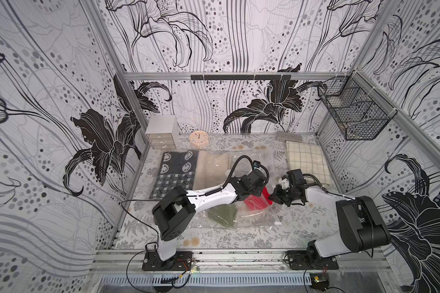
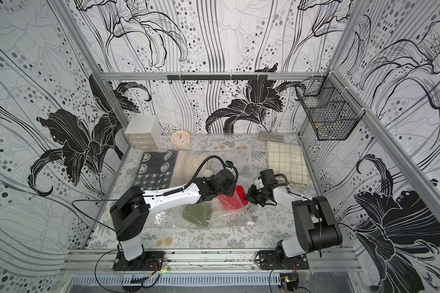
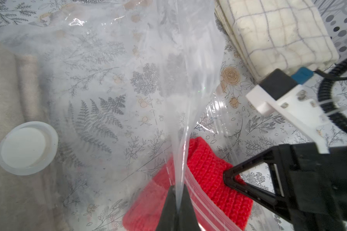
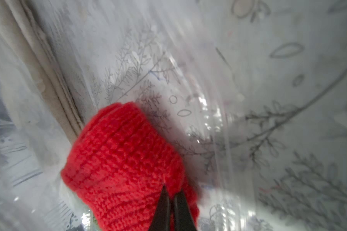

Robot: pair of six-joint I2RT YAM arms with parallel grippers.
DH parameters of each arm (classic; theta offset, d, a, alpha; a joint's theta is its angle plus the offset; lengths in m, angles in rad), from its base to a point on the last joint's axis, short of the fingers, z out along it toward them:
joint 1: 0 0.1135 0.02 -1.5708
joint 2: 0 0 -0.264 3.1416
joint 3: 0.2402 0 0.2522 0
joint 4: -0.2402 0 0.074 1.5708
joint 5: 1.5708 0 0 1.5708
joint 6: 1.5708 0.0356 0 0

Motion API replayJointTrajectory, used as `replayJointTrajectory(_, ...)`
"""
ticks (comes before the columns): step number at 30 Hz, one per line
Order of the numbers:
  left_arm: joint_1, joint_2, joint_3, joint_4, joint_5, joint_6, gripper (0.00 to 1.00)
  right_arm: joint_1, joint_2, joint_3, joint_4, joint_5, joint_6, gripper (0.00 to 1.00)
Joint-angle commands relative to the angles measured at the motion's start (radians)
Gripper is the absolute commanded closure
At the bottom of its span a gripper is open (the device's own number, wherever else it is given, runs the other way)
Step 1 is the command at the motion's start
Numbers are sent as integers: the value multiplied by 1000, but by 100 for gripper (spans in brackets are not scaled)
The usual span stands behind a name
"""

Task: Take the scarf out of the vacuum bag
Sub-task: Take out the scarf from the vacuum bag.

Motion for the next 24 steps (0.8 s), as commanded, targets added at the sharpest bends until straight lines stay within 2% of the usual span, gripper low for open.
replayJointTrajectory(1,-2,29,7,19,-13,-8,100,14,-78,-22,26,59,38,98)
replayJointTrajectory(2,-4,38,6,19,-11,-8,100,14,-96,-12,-6,73,9,91)
replayJointTrajectory(3,-3,46,8,17,-3,-8,100,14,-109,2,-38,80,-18,81)
replayJointTrajectory(5,-4,66,8,17,13,-12,100,13,-127,26,-77,86,-54,68)
replayJointTrajectory(9,-2,96,6,17,39,-21,100,12,-132,55,-106,98,-93,52)
replayJointTrajectory(16,3,123,10,14,53,-20,100,13,-33,66,-18,52,-98,48)
replayJointTrajectory(24,12,123,-10,12,54,-11,100,11,79,49,181,-107,-64,44)
